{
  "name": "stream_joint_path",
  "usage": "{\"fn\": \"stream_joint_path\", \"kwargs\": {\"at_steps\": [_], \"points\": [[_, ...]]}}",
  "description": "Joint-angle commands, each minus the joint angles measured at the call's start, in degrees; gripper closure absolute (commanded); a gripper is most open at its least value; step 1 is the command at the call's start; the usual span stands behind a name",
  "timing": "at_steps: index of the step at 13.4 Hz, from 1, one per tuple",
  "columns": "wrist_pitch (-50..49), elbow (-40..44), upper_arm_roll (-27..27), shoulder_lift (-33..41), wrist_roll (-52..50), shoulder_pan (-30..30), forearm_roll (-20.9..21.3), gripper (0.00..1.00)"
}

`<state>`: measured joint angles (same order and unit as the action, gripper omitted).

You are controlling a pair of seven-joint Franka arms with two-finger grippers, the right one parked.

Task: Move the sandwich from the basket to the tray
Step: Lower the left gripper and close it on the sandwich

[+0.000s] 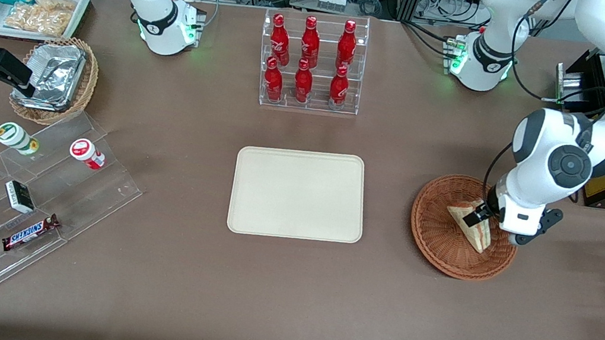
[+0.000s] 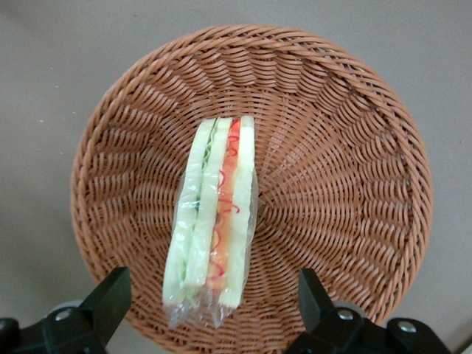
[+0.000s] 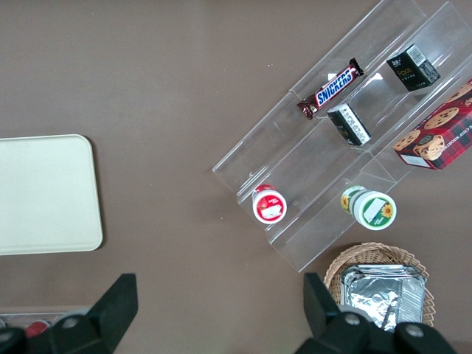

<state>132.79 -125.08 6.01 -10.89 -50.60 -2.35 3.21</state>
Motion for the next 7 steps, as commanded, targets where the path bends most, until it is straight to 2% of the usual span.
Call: {"fn": "stream_joint_path", "kwargs": {"at_steps": [1, 6, 7], "points": [[4.75, -2.27, -0.13, -0.89, -2.4, 0.15, 1.01, 0.0], [4.67, -2.28, -0.13, -3.17, -2.66, 0.41, 0.92, 0.0], [4.67, -2.28, -0.13, -3.7, -2.75, 0.33, 0.92, 0.07]]}}
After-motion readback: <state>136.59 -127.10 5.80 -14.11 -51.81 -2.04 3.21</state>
